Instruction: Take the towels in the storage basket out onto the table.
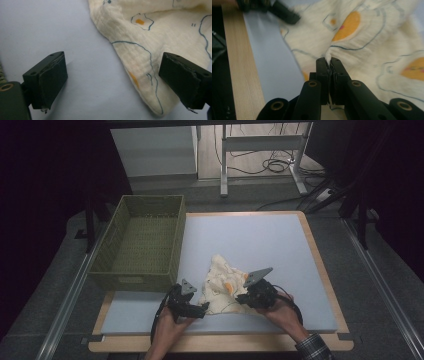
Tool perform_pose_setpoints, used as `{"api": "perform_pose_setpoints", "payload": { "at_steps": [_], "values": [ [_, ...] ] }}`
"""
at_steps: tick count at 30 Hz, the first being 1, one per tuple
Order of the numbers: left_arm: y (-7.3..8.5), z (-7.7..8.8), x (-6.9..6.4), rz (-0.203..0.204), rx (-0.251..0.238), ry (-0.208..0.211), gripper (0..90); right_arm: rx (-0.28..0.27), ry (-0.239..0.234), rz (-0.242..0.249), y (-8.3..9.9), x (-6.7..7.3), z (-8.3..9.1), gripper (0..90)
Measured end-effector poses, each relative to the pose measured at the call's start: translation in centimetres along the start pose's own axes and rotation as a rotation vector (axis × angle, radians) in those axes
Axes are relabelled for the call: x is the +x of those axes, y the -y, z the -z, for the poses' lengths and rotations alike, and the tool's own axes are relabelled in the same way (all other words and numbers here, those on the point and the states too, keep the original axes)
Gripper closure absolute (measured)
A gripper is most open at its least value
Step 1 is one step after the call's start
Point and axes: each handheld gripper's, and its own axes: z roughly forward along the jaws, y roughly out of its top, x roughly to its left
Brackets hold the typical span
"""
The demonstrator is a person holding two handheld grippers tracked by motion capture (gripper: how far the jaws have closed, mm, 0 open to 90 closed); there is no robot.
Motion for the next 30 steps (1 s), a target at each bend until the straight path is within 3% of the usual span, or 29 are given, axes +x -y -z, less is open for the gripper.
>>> {"api": "perform_pose_setpoints", "payload": {
  "at_steps": [4, 7, 9, 10, 15, 20, 25, 26, 27, 30],
  "values": [
    [0.0, 0.0, 0.0, 0.0, 0.0, 0.0, 8.3, 0.027, -0.015, -0.001, 0.9, 0.6, -1.4, 79.2],
    [0.0, 0.0, 0.0, 0.0, -0.001, 0.0, 8.3, 0.007, -0.024, -0.017, 0.9, 0.4, -1.0, 73.9],
    [0.0, 0.0, 0.0, 0.0, -0.001, -0.001, 8.3, -0.008, -0.009, -0.027, 0.7, 0.1, -0.1, 71.7],
    [0.0, 0.0, 0.0, 0.001, -0.001, -0.001, 8.4, -0.025, 0.02, -0.035, 0.6, -0.3, 1.2, 70.0],
    [0.0, 0.0, 0.0, 0.001, 0.0, -0.001, 8.4, -0.041, 0.07, -0.044, 0.5, -1.2, 3.3, 69.0],
    [0.0, 0.0, 0.0, -0.004, 0.001, -0.002, 8.5, -0.061, 0.144, -0.077, 0.2, -3.7, 5.1, 68.7],
    [0.0, 0.0, 0.0, -0.002, 0.001, -0.002, 8.5, -0.054, 0.196, -0.142, 0.0, -6.7, 4.7, 68.6],
    [0.0, 0.0, 0.0, -0.003, 0.001, -0.002, 8.6, -0.049, 0.189, -0.169, 0.1, -7.7, 4.0, 67.1],
    [0.0, 0.0, 0.0, -0.003, 0.001, -0.002, 8.5, -0.049, 0.189, -0.169, 0.1, -7.7, 4.0, 67.1],
    [0.0, 0.0, 0.0, -0.003, 0.001, -0.003, 8.6, -0.046, 0.124, -0.203, 0.6, -8.3, 2.1, 60.2]
  ]
}}
